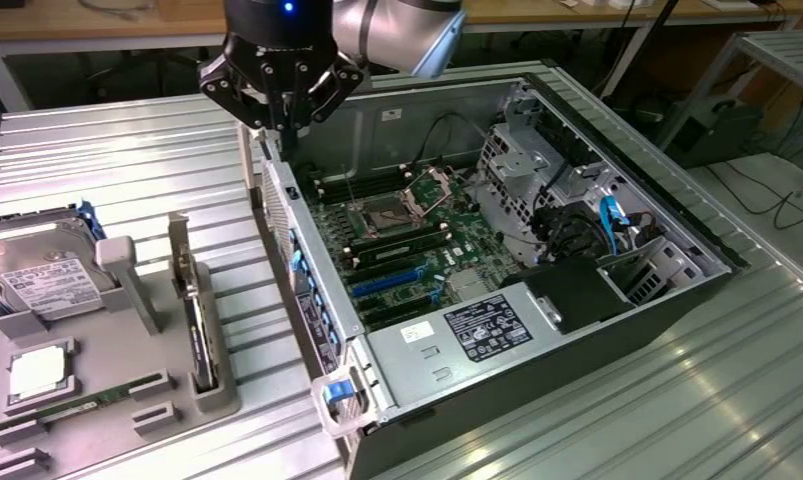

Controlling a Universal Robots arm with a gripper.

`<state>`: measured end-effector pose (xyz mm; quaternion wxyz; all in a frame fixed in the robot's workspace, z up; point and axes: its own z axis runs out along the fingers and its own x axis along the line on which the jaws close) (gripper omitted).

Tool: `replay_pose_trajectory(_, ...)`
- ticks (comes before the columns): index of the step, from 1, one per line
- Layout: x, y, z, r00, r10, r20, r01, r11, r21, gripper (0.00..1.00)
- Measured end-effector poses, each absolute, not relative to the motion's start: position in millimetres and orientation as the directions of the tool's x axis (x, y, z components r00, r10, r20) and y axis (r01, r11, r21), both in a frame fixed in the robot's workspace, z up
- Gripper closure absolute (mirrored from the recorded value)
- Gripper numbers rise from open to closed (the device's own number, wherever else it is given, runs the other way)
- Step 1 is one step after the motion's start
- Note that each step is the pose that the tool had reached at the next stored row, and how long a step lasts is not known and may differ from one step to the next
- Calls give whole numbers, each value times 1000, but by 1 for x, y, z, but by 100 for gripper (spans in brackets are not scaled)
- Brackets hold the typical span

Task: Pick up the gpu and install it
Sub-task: 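Reach for the gpu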

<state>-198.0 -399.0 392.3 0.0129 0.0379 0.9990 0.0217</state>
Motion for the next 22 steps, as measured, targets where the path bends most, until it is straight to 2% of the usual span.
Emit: replay_pose_trajectory(22,-217,-400,390,-997,76,-10,76,996,43,89)
